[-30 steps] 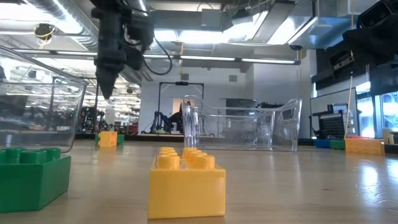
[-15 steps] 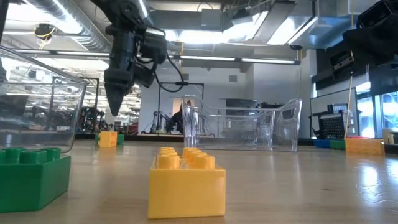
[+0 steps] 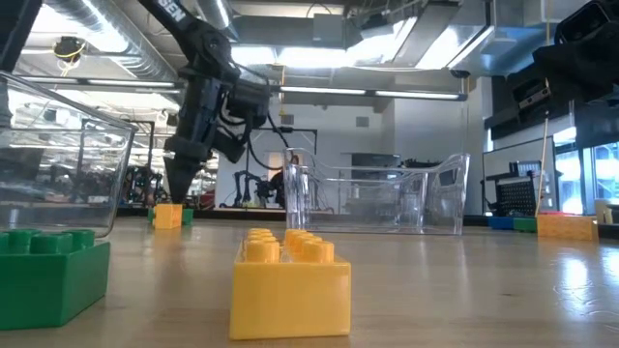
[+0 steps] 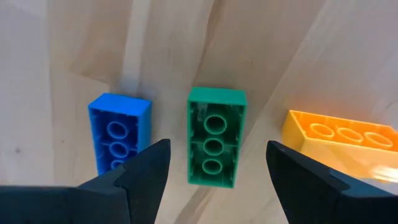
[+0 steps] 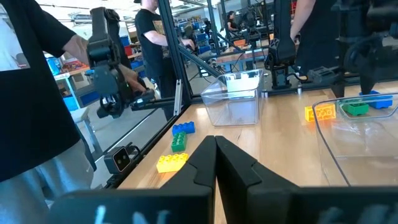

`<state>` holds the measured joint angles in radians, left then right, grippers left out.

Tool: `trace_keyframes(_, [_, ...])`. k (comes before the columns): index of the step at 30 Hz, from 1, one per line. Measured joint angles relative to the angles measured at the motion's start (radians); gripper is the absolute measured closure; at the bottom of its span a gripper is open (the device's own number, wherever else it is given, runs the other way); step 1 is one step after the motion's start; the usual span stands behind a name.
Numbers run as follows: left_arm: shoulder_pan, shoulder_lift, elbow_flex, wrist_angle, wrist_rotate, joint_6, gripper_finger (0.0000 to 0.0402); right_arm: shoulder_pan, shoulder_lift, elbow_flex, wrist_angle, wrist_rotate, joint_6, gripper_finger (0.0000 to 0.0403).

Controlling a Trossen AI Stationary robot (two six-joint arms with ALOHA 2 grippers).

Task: Sort & place blocks by color
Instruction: Put the top left green game piece into the top transparent bin

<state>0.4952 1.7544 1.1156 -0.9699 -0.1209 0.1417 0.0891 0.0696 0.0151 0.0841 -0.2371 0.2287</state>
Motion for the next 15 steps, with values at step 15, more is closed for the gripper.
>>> trace_keyframes(15, [0.007,0.042,-0.001,0.031,0.004,0.007,0.0143,0.0,0.0,0.0,0.0,0.0,0.0,0.0391])
